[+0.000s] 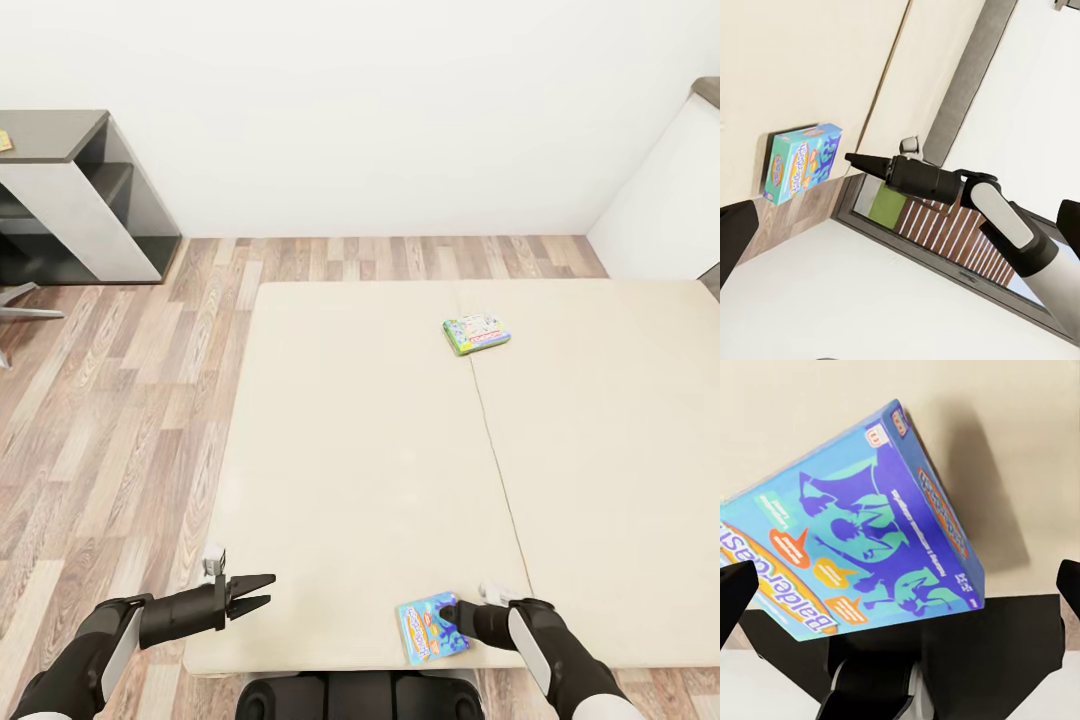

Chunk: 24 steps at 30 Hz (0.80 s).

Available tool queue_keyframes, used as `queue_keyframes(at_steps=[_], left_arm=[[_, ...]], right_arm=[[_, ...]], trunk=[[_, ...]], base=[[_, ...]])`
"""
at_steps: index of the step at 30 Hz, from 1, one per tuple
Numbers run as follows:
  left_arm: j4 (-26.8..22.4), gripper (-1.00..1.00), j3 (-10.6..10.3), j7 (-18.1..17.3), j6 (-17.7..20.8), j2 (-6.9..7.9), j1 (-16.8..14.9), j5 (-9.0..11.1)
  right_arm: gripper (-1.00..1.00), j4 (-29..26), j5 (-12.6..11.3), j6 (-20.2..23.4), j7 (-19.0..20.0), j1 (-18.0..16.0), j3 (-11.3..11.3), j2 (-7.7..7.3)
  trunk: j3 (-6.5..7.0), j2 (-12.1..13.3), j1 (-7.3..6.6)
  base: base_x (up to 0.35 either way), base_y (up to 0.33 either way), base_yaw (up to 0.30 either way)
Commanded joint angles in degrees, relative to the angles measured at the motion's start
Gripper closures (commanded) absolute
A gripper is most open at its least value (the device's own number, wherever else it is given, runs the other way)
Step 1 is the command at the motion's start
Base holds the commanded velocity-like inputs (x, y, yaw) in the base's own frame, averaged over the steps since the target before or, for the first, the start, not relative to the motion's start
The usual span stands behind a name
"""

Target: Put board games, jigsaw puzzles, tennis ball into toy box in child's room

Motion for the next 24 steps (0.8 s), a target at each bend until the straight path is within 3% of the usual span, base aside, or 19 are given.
queue_keyframes(at_steps=[1, 24], left_arm=[[0.0, -1.00, 0.0, -0.1, 0.6, 0.01, 0.0, 0.1], [0.0, -1.00, 0.0, -0.1, 0.6, 0.01, 0.0, 0.1]], right_arm=[[-1.00, -0.1, 0.0, 0.3, 0.3, 0.0, -0.2, 0.05], [-1.00, -0.2, 0.0, -1.7, 0.1, -0.1, -0.2, 0.79]], trunk=[[-0.07, -0.1, 0.03], [-0.07, -0.1, 0.03]], base=[[0.000, 0.000, 0.000], [0.000, 0.000, 0.000]])
